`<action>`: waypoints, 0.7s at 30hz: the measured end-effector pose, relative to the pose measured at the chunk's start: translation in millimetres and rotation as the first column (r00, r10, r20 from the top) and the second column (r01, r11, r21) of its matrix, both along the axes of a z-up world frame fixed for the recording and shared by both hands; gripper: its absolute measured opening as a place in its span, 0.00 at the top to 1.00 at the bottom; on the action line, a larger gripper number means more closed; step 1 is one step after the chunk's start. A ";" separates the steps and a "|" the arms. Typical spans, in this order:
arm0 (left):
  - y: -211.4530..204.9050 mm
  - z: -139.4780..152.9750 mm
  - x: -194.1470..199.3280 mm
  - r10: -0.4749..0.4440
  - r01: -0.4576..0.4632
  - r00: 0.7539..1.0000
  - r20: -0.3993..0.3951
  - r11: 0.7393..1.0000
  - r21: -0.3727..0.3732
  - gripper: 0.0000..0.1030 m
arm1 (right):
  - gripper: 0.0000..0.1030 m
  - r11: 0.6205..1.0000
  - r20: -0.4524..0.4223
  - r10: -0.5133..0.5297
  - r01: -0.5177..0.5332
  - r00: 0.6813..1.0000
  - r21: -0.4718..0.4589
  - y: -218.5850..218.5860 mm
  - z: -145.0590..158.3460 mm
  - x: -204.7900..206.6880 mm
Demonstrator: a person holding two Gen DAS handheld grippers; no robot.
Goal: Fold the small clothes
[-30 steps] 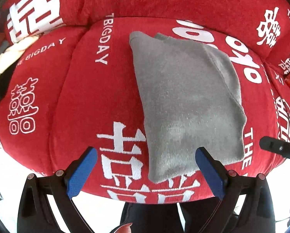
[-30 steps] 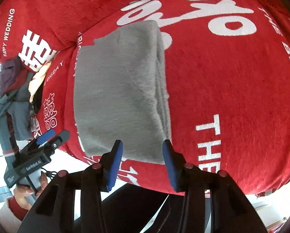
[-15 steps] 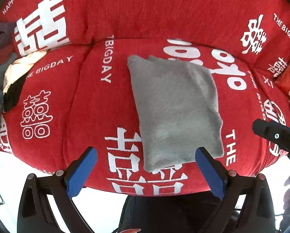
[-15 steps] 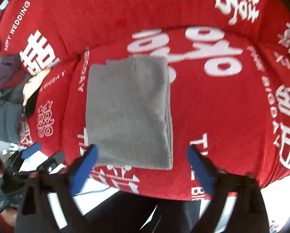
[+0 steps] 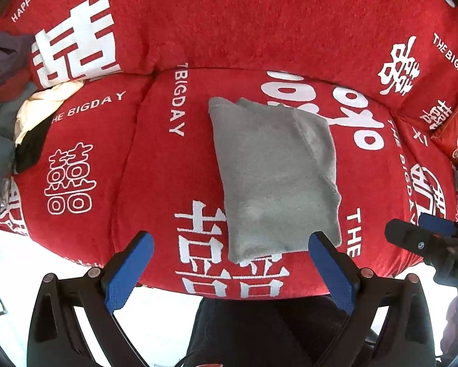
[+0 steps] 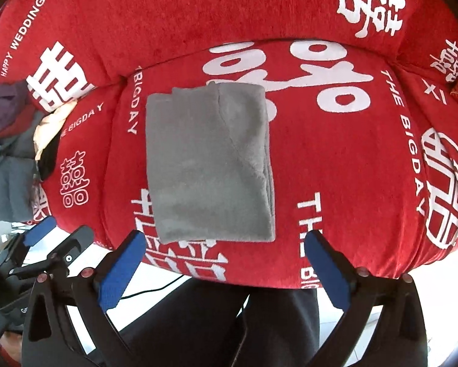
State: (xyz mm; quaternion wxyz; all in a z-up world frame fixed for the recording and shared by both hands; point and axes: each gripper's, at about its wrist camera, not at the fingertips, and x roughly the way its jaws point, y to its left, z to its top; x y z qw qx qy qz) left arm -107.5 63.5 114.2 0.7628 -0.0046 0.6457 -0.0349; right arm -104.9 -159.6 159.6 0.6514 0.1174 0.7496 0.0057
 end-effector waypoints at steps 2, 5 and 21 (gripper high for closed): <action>0.1 2.6 -1.5 0.001 -0.001 1.000 -0.002 1.000 -0.005 0.02 | 0.00 1.000 -0.005 0.015 -0.015 1.000 -0.016 4.3 4.0 0.2; 0.4 4.6 -4.3 -0.001 0.000 1.000 -0.004 1.000 -0.008 0.02 | 0.00 0.999 -0.004 0.033 -0.033 0.999 -0.021 9.7 8.3 0.2; 13.5 18.3 -13.0 0.027 -0.027 0.999 0.020 1.000 0.003 0.02 | 0.00 0.998 0.001 0.029 -0.029 1.000 -0.054 21.5 20.9 -6.3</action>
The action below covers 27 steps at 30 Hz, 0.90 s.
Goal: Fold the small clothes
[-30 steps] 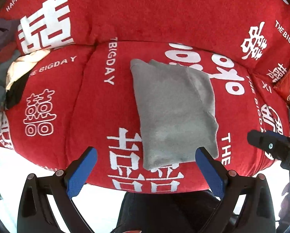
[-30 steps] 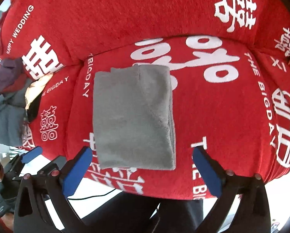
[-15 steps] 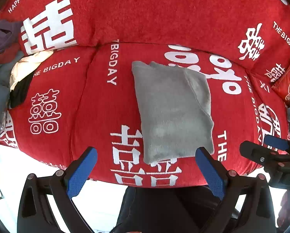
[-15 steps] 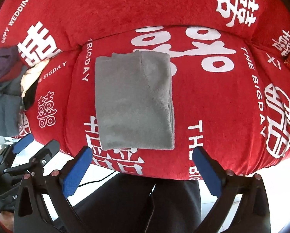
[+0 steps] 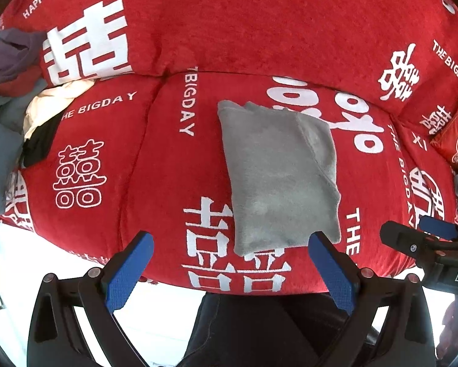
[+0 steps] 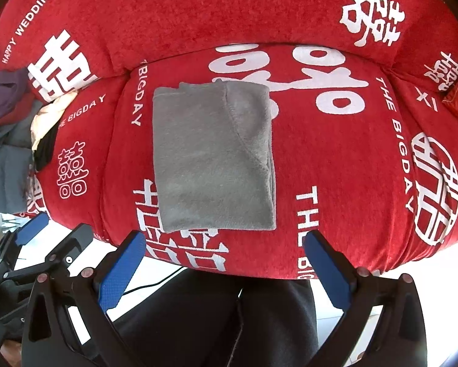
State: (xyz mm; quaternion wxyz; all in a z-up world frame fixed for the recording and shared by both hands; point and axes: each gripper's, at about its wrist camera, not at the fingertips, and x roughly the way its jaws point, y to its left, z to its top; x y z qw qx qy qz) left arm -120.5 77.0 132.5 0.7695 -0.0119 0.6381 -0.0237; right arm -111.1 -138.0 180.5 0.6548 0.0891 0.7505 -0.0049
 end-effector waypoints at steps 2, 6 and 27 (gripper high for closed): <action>1.5 0.3 0.1 0.003 -0.003 1.000 0.000 1.000 0.003 0.02 | 0.00 1.000 -0.001 0.000 0.000 1.000 -0.001 0.3 0.2 0.4; 3.1 1.0 0.6 0.001 -0.001 1.000 0.004 1.000 0.006 0.02 | 0.00 1.000 0.000 0.000 0.000 1.000 -0.001 0.4 0.3 0.9; 0.7 -1.6 5.0 -0.018 0.018 1.000 0.006 1.000 0.015 0.02 | 0.00 1.000 0.000 -0.002 0.002 1.000 -0.027 0.2 0.6 4.8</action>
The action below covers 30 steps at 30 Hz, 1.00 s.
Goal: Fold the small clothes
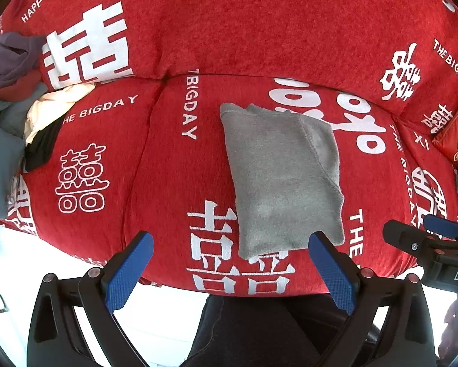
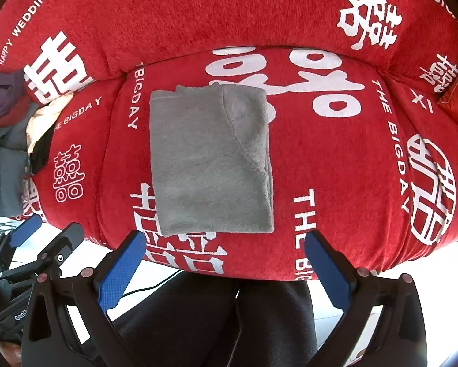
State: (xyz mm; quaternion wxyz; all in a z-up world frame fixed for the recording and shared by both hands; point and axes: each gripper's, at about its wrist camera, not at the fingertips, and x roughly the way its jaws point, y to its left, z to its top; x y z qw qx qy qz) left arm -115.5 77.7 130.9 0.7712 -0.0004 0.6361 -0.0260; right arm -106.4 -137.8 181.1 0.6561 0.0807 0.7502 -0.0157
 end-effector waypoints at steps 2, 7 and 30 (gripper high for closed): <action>-0.3 -0.7 0.3 -0.002 0.002 1.000 -0.001 1.000 0.001 0.02 | 0.00 1.000 -0.001 -0.002 0.002 1.000 0.000 -0.7 0.1 0.4; -0.5 -0.1 0.1 0.000 0.000 1.000 -0.001 1.000 0.001 0.02 | 0.00 1.000 -0.001 -0.011 0.011 1.000 -0.004 -1.8 -0.3 -0.5; 0.6 -1.5 2.1 -0.007 0.007 1.000 -0.003 1.000 0.004 0.02 | 0.00 1.000 -0.001 0.013 -0.013 1.000 -0.015 5.7 -1.8 2.3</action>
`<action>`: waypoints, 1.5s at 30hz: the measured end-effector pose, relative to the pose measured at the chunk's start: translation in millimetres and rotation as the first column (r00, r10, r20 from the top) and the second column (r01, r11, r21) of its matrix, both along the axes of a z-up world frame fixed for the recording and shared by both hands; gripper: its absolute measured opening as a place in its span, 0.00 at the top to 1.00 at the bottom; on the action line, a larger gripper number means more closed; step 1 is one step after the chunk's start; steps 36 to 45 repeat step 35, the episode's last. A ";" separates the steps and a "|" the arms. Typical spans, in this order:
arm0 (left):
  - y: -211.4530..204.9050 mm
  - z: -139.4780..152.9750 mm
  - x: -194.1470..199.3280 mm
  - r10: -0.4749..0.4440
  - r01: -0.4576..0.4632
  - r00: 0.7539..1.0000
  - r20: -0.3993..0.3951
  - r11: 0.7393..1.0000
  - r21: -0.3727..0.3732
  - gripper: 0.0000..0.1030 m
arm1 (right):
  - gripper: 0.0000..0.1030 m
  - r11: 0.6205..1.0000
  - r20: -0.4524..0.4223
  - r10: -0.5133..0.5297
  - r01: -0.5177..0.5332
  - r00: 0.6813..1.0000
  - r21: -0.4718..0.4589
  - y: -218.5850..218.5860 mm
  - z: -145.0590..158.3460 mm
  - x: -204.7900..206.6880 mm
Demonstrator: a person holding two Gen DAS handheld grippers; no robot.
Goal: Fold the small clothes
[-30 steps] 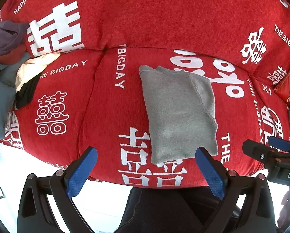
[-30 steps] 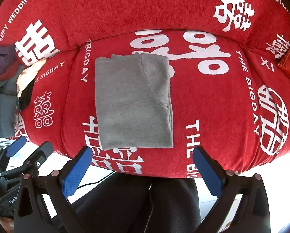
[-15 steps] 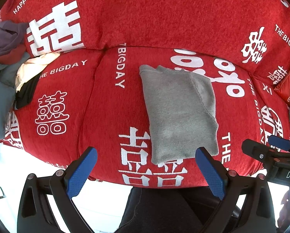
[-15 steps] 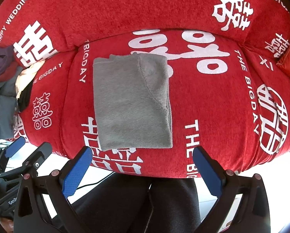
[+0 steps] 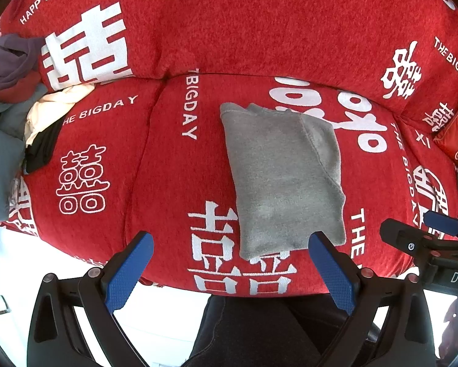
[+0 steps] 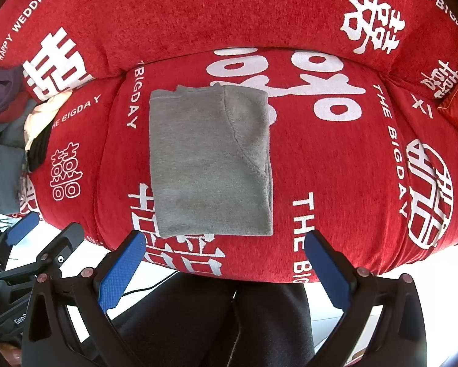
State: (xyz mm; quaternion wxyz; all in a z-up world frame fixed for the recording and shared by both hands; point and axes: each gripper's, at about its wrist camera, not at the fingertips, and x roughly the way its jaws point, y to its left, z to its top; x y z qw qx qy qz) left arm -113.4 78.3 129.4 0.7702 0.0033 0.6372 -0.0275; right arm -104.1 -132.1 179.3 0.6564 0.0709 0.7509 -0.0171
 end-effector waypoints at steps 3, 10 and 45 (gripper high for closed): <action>-0.6 0.0 -0.3 -0.002 0.002 1.000 0.000 1.000 0.000 0.02 | 0.00 1.000 0.001 0.001 -0.001 1.000 0.000 0.0 0.1 -0.1; -2.0 0.2 -0.3 -0.008 0.008 1.000 0.002 1.000 0.006 0.02 | 0.00 1.000 0.003 0.005 -0.005 1.000 -0.001 0.7 0.1 0.7; 5.5 4.8 0.5 0.004 -0.005 0.999 0.046 1.000 0.027 0.02 | 0.00 1.000 0.006 0.023 -0.023 1.000 -0.005 7.5 0.2 2.1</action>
